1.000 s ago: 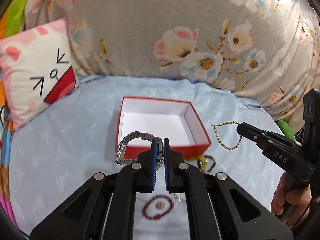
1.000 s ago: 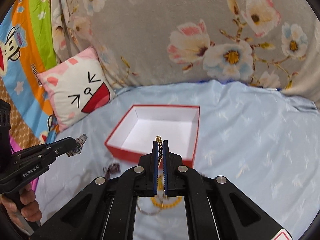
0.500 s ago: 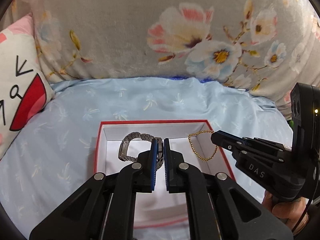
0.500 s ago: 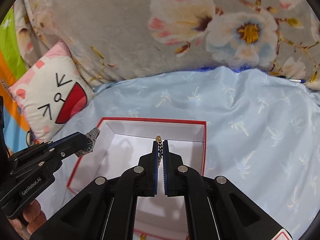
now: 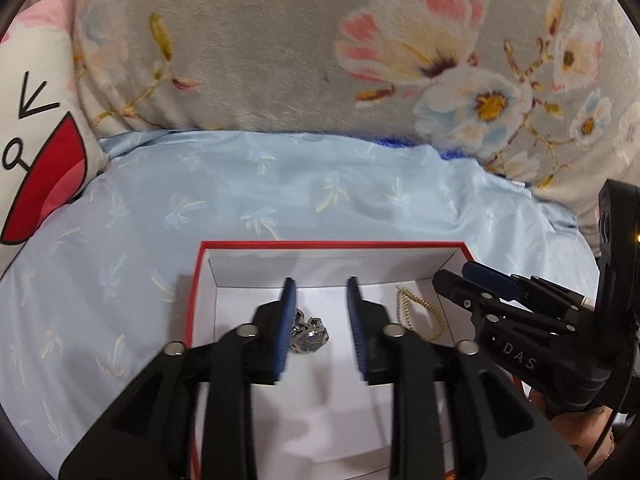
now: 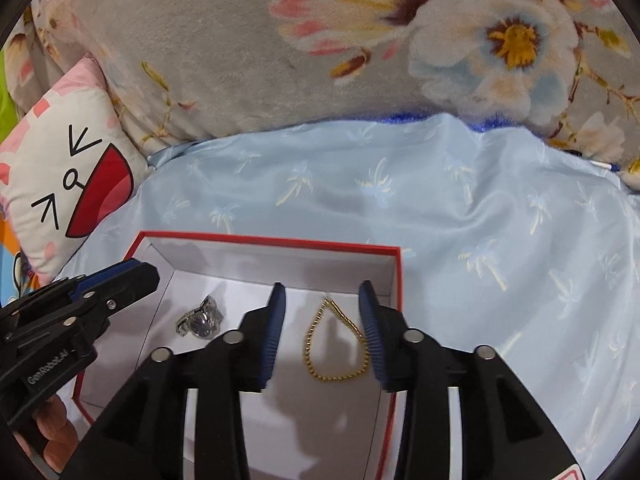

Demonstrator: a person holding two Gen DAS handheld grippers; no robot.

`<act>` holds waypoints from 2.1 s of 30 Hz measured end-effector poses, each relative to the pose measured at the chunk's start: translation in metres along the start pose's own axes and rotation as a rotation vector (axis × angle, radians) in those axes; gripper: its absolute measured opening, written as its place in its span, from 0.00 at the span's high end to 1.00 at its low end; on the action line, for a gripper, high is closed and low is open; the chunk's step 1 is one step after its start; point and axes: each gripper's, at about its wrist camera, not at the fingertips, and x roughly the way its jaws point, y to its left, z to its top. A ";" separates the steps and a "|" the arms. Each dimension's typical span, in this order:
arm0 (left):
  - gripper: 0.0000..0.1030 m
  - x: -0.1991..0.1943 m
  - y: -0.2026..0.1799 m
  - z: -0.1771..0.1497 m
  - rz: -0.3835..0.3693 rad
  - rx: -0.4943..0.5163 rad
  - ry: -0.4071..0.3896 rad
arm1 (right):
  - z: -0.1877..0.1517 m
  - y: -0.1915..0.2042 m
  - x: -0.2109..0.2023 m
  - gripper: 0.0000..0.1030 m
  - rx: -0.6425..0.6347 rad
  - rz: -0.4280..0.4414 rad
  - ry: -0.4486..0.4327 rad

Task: Organize jewelry
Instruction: 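Carry the watch and chain into the red box while both grippers open to release, then lift both grippers out of the red box back toward the jewelry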

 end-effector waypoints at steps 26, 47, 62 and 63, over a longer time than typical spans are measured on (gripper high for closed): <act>0.74 -0.068 0.019 -0.096 0.145 -0.018 0.029 | -0.141 0.007 -0.150 0.62 0.085 0.073 -0.100; 0.68 -0.141 0.005 -0.171 0.144 -0.043 -0.019 | -0.226 0.036 -0.141 0.62 0.024 0.068 0.033; 0.62 -0.142 0.013 -0.229 0.111 -0.089 0.062 | -0.230 0.073 -0.108 0.40 -0.082 -0.006 0.066; 0.62 -0.143 0.013 -0.230 0.108 -0.088 0.062 | -0.230 0.075 -0.106 0.40 -0.086 -0.012 0.067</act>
